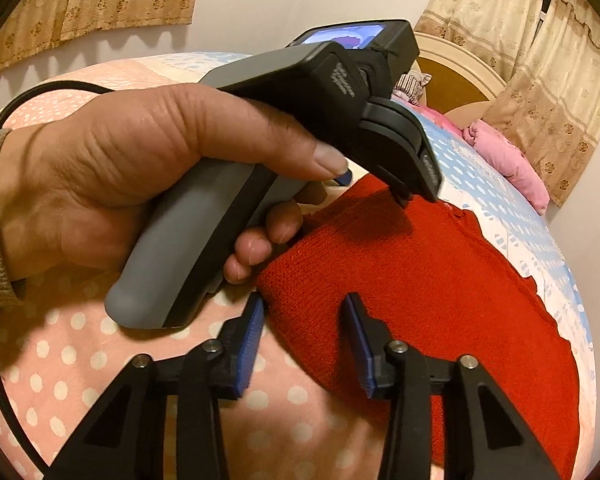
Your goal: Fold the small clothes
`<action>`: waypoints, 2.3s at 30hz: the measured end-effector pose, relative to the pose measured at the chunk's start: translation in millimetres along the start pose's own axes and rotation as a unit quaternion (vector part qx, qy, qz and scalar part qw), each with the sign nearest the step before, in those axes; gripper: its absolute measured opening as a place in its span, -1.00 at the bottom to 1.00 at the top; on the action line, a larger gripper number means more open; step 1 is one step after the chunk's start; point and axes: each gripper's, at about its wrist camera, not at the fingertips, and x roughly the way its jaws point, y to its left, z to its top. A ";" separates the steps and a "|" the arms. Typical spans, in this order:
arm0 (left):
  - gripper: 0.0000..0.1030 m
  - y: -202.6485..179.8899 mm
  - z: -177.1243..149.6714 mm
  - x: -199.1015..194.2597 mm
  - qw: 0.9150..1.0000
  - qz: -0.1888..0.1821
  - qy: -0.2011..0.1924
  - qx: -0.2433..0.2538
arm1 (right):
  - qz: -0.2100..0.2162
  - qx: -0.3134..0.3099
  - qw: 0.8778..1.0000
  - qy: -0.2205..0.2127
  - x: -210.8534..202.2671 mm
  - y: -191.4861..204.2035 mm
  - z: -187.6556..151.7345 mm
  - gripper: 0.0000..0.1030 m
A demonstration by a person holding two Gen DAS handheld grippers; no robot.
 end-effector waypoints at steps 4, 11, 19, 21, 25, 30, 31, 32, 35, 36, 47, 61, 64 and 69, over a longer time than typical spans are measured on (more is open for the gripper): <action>-0.64 -0.5 -0.7 3.4 0.999 -0.033 0.014 -0.001 | -0.005 0.009 1.000 -0.002 0.9 -8.5 1.8 -0.53; -0.71 1.1 0.6 2.9 0.999 -0.041 0.024 -0.019 | 0.007 0.031 0.999 -0.010 -1.2 -18.1 -0.3 -0.70; -0.75 -0.1 2.4 1.8 0.998 -0.032 0.033 -0.036 | 0.013 0.042 0.999 -0.023 -3.4 -24.1 -2.6 -0.82; -0.76 -1.2 3.7 0.9 0.998 -0.029 0.037 -0.034 | 0.018 0.047 0.998 -0.028 -5.3 -27.6 -3.3 -0.84; -0.77 0.7 6.8 -2.9 0.997 -0.034 0.045 -0.049 | 0.039 0.074 0.996 -0.043 -12.0 -40.3 -4.5 -0.86; -0.77 -3.6 10.9 -11.3 0.996 -0.044 0.038 -0.068 | 0.056 0.120 0.989 -0.068 -27.2 -60.3 -8.6 -0.86; -0.78 -5.1 11.5 -12.5 0.996 -0.046 0.036 -0.070 | 0.058 0.127 0.988 -0.072 -29.7 -63.8 -10.0 -0.86; -0.78 -7.8 12.7 -15.5 0.996 -0.048 0.033 -0.073 | 0.059 0.133 0.987 -0.075 -32.1 -67.7 -11.2 -0.86; -0.78 -16.7 16.8 -22.6 0.995 -0.056 0.024 -0.077 | 0.061 0.150 0.983 -0.084 -39.6 -78.1 -17.3 -0.86; -0.78 -21.7 18.5 -25.9 0.995 -0.060 0.020 -0.076 | 0.062 0.158 0.981 -0.088 -42.6 -83.2 -19.7 -0.87; -0.78 -70.4 29.2 -37.7 0.996 -0.066 0.009 -0.064 | 0.074 0.224 0.966 -0.106 -60.8 -119.3 -45.3 -0.87; -0.78 -130.8 30.9 -35.2 0.996 -0.084 0.008 -0.028 | 0.077 0.283 0.947 -0.131 -85.5 -145.7 -79.7 -0.87; -0.78 -144.9 31.6 -33.2 0.995 -0.095 0.010 -0.021 | 0.078 0.297 0.941 -0.138 -92.8 -156.1 -88.0 -0.87; -0.79 -174.1 31.7 -29.9 0.994 -0.106 0.012 -0.003 | 0.072 0.320 0.933 -0.151 -105.7 -172.1 -103.1 -0.87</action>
